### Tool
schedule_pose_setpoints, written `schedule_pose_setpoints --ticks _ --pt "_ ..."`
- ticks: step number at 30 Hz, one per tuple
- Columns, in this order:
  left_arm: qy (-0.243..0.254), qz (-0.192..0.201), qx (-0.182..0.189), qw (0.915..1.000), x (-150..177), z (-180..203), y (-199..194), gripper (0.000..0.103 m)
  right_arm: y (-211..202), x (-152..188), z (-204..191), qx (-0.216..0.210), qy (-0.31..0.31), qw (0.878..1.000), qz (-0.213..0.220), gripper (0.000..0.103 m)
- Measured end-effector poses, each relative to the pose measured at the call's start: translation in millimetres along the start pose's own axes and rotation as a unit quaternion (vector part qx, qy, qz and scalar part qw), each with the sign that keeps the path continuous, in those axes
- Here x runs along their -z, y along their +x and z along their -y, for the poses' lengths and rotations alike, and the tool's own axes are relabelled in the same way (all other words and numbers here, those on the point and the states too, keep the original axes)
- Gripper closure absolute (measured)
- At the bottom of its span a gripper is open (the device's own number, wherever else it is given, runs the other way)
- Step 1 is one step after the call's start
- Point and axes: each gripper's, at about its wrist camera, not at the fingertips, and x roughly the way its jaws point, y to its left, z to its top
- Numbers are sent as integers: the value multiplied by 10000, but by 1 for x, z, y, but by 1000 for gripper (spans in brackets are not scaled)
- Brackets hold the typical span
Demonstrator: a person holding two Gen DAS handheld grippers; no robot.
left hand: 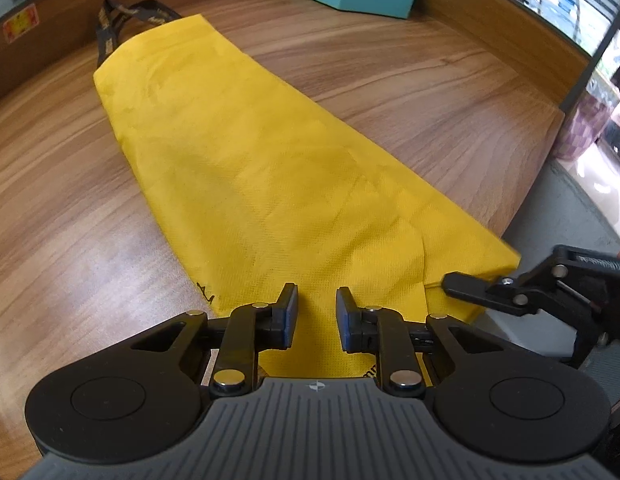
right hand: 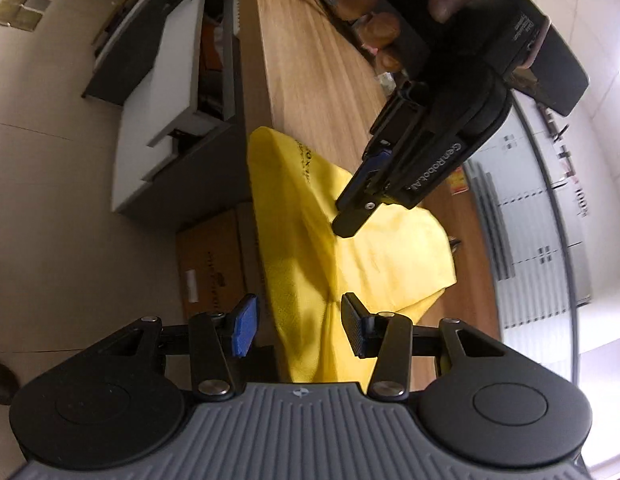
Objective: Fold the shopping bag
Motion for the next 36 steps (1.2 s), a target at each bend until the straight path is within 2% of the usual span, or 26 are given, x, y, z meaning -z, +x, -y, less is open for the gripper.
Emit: schedule_pose_setpoints --ticks 1,4,7,10,13,15,16,17,19,20,22,23,26,28,30,32,34,36 --pt "20 -29 41 10000 0 -1 0 80 1 -1 4 -144 111 9998 -30 85" --pt "141 -151 177 9996 -1 -1 -1 80 -6 -4 6 -360 145 9992 -40 94" --pt "326 -240 264 9988 0 1 -2 80 -12 -7 25 -532 306 9981 24 95" --pt "456 -312 368 9978 0 1 -3 80 -16 -12 45 -468 308 9983 139 97" --pt "546 -392 486 9966 -2 -2 -3 80 -13 -20 75 -1048 701 9920 14 97" --pt "603 -465 584 9954 -5 -4 -2 81 7 -23 107 -1882 1342 9723 -360 97" --pt "642 -511 645 9945 -7 -5 -2 81 14 -22 118 -2015 1564 9661 -396 96" --pt "668 -535 675 9940 -8 -6 -1 81 26 -20 133 -2331 1899 9524 -504 97" --pt "747 -614 769 9923 -11 -7 0 81 51 -16 165 -2949 2552 9180 -717 96" --pt "767 -629 789 9919 -12 -8 0 81 68 -12 179 -3329 2788 8966 -871 97" --pt "805 -665 873 9907 -13 -9 0 81 88 -5 192 -3702 3064 8707 -1046 96" --pt "774 -674 912 9905 -14 -11 0 82 106 1 199 -4020 3288 8453 -1255 97" --pt "660 -689 1012 9903 -15 -16 1 83 140 12 213 -4495 3634 8015 -1533 96" --pt "639 -713 1070 9896 -17 -18 2 84 158 15 218 -4684 3716 7840 -1669 96" --pt "620 -756 1098 9891 -20 -18 2 85 168 14 219 -4861 3613 7762 -1751 96" --pt "569 -803 1079 9893 -23 -19 3 91 178 11 219 -5081 3424 7691 -1819 96" --pt "441 -895 1053 9894 -27 -22 5 93 187 7 220 -5282 3230 7628 -1866 97" --pt "386 -911 919 9908 -30 -20 4 93 201 4 221 -5536 3072 7480 -1991 99"
